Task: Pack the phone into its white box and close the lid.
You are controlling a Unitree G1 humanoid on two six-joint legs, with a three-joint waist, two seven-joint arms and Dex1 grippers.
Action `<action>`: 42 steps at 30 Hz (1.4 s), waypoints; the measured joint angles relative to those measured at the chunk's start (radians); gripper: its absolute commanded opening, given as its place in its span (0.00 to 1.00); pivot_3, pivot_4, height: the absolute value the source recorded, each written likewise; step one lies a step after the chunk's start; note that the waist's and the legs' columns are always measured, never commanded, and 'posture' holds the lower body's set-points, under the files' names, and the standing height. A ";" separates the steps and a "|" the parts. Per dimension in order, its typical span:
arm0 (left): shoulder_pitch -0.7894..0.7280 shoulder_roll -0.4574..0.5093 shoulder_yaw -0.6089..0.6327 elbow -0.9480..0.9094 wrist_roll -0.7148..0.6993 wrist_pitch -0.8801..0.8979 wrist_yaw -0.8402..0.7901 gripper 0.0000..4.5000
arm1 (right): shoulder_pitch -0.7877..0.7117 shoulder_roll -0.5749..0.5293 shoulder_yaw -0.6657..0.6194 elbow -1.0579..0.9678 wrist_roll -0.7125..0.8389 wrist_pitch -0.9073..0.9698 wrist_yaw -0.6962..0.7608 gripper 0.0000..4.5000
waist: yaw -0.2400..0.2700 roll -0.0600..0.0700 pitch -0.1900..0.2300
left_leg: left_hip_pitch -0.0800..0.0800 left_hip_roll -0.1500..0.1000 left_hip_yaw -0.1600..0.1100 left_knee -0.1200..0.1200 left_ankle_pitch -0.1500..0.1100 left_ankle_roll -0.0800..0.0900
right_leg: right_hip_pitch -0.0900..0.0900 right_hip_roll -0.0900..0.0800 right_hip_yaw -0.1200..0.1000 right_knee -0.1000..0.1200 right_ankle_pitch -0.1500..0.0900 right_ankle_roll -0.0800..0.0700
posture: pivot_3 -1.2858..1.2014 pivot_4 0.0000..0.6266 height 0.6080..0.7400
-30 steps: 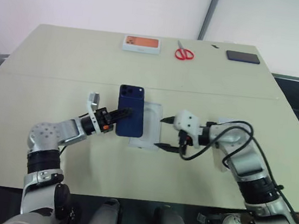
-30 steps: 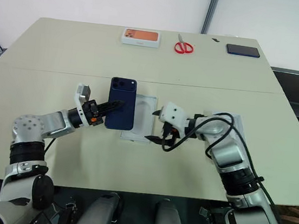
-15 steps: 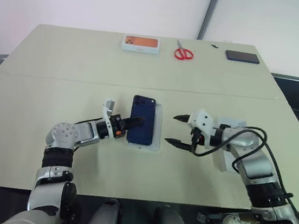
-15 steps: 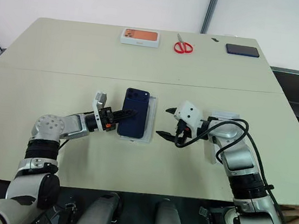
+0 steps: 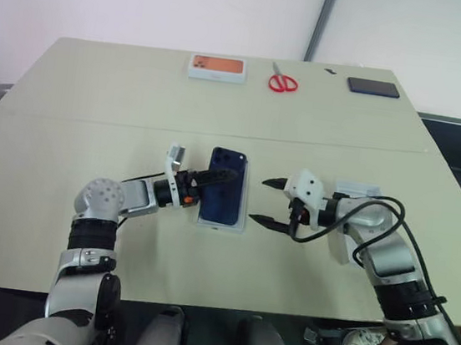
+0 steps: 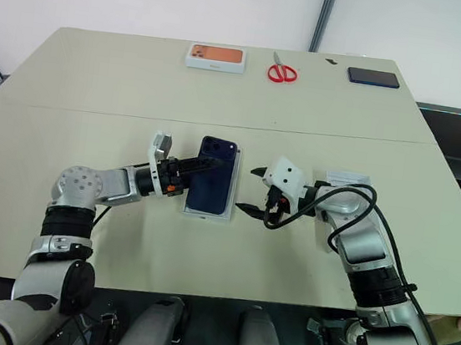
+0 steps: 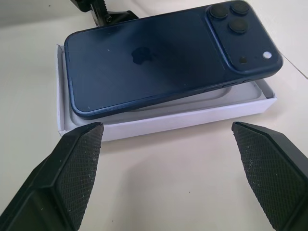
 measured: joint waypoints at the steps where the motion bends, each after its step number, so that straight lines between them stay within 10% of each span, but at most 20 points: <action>1: 0.004 0.008 -0.008 -0.020 0.002 0.006 0.004 0.99 | -0.006 0.002 0.001 0.003 0.000 0.000 0.000 1.00 | 0.000 0.000 0.000 | 0.000 0.000 0.000 0.000 0.000 0.000 | 0.000 0.000 0.000 0.000 0.000 0.000 | 0.52 0.24 1.00; 35: -0.005 0.193 -0.051 -0.202 0.079 0.045 0.017 0.99 | -0.045 0.047 0.039 0.050 -0.017 -0.041 -0.021 1.00 | 0.001 0.000 0.000 | 0.000 0.000 0.000 0.000 0.000 0.000 | 0.000 0.000 0.000 0.000 0.000 0.000 | 0.52 0.24 1.00; 39: 0.000 0.258 -0.100 -0.220 0.205 -0.168 -0.014 0.69 | -0.054 0.050 0.037 0.072 -0.017 -0.045 -0.039 0.81 | 0.001 0.000 0.000 | 0.000 0.000 0.000 -0.001 0.000 -0.001 | -0.001 0.000 0.000 0.000 0.000 0.000 | 0.52 0.24 1.00; 42: 0.039 0.284 -0.128 -0.201 0.313 -0.392 -0.076 0.36 | -0.069 0.053 0.032 0.114 -0.027 -0.073 -0.073 0.49 | 0.001 0.000 0.000 | 0.000 0.000 0.000 -0.001 0.000 -0.001 | -0.001 0.000 0.001 -0.001 0.000 0.000 | 0.52 0.24 1.00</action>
